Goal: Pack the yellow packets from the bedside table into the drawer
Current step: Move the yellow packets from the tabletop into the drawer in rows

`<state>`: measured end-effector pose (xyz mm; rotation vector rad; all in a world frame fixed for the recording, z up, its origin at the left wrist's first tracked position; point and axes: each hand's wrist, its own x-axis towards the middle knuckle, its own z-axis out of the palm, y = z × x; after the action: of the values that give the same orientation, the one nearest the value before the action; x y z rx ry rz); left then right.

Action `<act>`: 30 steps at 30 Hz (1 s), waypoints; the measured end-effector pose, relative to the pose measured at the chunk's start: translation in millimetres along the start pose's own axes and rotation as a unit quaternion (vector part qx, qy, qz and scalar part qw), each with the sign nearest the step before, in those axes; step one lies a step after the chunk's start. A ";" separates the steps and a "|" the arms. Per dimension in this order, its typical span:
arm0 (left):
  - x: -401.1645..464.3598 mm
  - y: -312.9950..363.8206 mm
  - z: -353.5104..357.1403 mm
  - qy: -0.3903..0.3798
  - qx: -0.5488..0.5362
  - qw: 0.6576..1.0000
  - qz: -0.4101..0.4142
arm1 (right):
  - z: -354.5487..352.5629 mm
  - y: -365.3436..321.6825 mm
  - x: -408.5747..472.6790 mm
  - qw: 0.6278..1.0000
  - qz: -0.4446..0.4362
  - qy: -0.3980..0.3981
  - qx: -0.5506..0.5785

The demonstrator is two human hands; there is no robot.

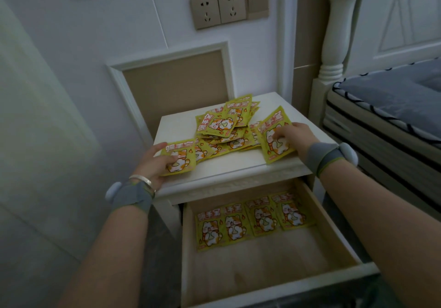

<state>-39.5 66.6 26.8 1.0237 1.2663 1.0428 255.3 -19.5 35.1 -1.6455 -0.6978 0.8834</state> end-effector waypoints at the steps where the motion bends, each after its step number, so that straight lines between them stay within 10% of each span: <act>1: -7.0 0.8 3.6 -0.021 -0.014 1.000 -0.010 | 0.2 -0.3 -2.1 1.000 0.008 -0.012 0.014; 13: -82.4 -7.6 -1.7 -0.122 0.007 0.992 -0.029 | -5.4 13.6 -47.3 0.971 0.085 -0.223 -0.002; 30: -87.7 -84.8 0.0 -0.176 0.318 0.931 -0.045 | 28.1 76.3 -68.8 0.934 0.160 -0.263 -0.183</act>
<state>-38.8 -38.0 -36.0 1.5448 1.3569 0.3369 194.2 -78.5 -29.3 -1.9001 -1.0226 1.5382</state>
